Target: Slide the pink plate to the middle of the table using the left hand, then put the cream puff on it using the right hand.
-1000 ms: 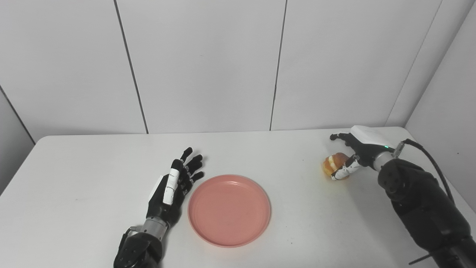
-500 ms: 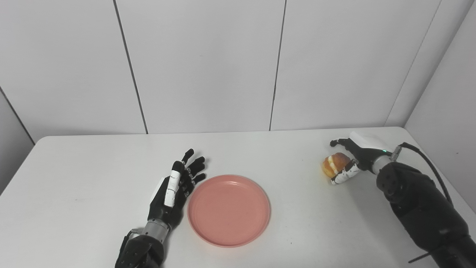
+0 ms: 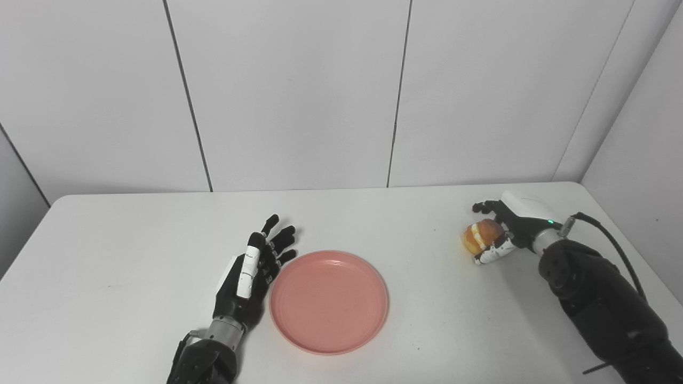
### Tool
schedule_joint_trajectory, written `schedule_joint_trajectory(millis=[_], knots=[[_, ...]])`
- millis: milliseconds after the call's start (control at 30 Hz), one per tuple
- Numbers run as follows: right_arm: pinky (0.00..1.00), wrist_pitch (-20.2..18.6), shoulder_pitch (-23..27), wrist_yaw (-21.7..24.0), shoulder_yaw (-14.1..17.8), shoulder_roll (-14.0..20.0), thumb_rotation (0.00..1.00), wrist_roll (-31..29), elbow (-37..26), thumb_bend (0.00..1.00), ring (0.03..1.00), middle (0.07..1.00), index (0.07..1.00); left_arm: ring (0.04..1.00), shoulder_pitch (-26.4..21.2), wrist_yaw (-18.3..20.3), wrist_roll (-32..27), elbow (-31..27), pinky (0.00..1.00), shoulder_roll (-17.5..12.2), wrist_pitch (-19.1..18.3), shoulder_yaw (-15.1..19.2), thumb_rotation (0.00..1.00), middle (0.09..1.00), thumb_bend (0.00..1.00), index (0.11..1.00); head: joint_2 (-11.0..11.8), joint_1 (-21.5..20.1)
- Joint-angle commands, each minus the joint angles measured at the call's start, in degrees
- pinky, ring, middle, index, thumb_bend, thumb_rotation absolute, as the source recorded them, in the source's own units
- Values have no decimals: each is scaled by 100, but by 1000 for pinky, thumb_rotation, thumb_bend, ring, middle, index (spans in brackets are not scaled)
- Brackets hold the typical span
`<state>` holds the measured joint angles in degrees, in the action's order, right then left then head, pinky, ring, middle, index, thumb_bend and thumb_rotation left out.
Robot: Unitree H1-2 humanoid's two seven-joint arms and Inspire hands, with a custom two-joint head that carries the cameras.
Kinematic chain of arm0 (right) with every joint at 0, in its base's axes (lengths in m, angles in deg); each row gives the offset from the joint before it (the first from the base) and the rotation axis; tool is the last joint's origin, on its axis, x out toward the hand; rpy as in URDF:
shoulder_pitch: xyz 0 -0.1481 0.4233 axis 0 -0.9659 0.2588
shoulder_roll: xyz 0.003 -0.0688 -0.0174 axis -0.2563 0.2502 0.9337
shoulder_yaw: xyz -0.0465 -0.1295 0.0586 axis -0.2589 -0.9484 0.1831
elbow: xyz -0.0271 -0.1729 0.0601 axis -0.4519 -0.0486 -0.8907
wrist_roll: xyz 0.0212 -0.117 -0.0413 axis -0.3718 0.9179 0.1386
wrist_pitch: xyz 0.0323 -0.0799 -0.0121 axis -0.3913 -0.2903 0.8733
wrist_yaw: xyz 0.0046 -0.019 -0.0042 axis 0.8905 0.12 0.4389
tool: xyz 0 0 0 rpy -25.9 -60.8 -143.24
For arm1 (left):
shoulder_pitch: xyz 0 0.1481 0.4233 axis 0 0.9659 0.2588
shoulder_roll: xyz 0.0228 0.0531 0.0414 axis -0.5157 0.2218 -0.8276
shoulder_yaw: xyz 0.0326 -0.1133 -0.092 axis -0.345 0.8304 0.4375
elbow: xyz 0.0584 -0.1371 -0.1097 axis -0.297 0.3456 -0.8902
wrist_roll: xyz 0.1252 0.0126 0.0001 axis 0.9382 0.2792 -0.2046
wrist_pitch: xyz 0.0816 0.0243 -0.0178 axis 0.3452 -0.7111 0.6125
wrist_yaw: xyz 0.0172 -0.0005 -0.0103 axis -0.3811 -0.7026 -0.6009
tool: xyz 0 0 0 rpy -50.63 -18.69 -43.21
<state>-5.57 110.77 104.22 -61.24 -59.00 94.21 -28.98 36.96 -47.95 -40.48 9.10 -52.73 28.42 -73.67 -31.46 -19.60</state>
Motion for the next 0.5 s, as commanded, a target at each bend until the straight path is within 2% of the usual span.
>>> schedule_joint_trajectory(millis=[0,200,333,433,467], knots=[[518,228,237,-261,97,98,120,-33,-84,925,681,791,775,925,172,-31,20,93,886,47,-115,-39,917,891,809,956,-10,16],[456,382,183,-592,95,36,15,-92,0,811,550,706,726,933,195,-66,16,36,885,61,-184,-68,916,902,803,960,-35,52],[455,520,192,-774,67,18,0,-121,159,770,525,661,658,928,214,-103,33,-13,879,68,-218,-83,922,898,791,958,-53,66],[445,386,232,-671,29,0,0,-128,219,751,516,635,619,927,223,-111,37,-60,880,72,-259,-91,922,897,792,956,-62,76],[420,393,243,-645,9,7,0,-125,236,636,464,567,579,924,224,-116,45,-70,873,72,-265,-95,923,895,796,954,-70,84]])
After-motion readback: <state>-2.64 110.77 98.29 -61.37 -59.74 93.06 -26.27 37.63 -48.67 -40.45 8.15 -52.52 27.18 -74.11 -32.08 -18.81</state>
